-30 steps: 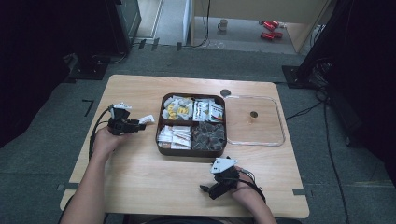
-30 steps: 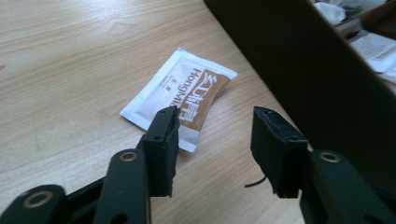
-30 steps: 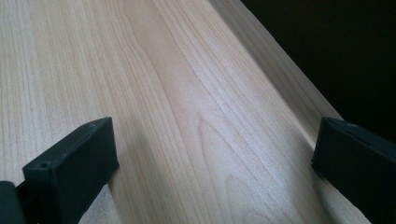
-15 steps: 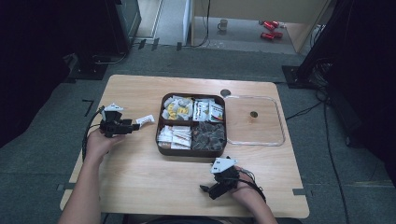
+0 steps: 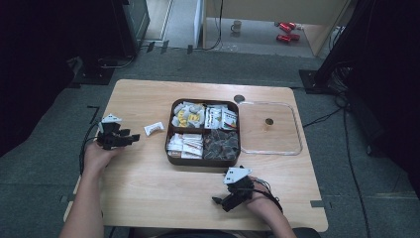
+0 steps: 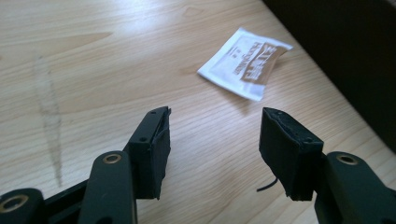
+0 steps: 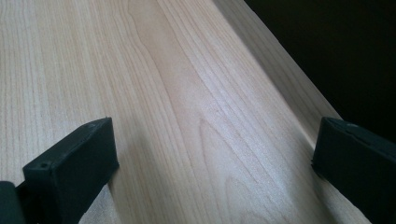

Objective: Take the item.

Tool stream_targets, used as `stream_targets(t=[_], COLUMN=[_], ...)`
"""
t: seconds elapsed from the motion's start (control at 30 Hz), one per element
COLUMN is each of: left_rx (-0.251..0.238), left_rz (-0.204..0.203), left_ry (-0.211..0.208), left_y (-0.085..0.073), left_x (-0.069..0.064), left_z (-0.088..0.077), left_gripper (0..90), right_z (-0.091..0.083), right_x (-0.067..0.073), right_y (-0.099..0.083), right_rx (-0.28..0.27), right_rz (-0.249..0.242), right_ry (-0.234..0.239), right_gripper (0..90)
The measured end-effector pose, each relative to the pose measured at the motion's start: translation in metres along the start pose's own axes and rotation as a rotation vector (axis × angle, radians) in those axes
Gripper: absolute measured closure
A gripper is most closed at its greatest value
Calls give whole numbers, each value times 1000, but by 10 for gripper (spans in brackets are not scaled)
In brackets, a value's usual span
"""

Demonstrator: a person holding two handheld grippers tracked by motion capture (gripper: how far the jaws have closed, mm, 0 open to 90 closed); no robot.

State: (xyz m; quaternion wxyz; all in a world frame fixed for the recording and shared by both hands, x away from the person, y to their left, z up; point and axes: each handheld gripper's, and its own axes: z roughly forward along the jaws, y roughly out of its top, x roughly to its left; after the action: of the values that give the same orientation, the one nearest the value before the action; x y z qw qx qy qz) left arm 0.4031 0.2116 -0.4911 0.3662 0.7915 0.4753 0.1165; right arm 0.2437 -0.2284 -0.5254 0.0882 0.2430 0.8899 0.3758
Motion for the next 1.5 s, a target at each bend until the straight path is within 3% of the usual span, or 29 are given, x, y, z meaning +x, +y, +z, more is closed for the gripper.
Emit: stream_targets(t=[0.63, 0.73, 0.83, 0.93, 0.97, 1.07, 1.5], left_rx=[34, 33, 1, -10, -10, -21, -52], left_rz=[-26, -26, -42, 20, 20, 69, 48], left_ry=[93, 97, 83, 123, 123, 158, 182], left_y=[-12, -13, -17, -21, -21, -23, -25], left_x=[16, 18, 22, 21, 21, 18, 18], left_z=[-2, -1, -3, -2, -2, 1, 4], left_gripper=[413, 412, 401, 374, 366, 339, 268], right_z=[0, 0, 0, 1, 1, 1, 1], right_x=[-1, -1, -1, -1, -1, -1, -1], right_y=[0, 0, 0, 1, 1, 1, 1], right_rx=[1, 1, 0, 0, 0, 0, 0], right_rz=[-6, -6, -7, -7, -7, -8, -7], right_ry=[6, 6, 6, 7, 7, 6, 6], right_gripper=[0, 0, 0, 0, 0, 0, 0])
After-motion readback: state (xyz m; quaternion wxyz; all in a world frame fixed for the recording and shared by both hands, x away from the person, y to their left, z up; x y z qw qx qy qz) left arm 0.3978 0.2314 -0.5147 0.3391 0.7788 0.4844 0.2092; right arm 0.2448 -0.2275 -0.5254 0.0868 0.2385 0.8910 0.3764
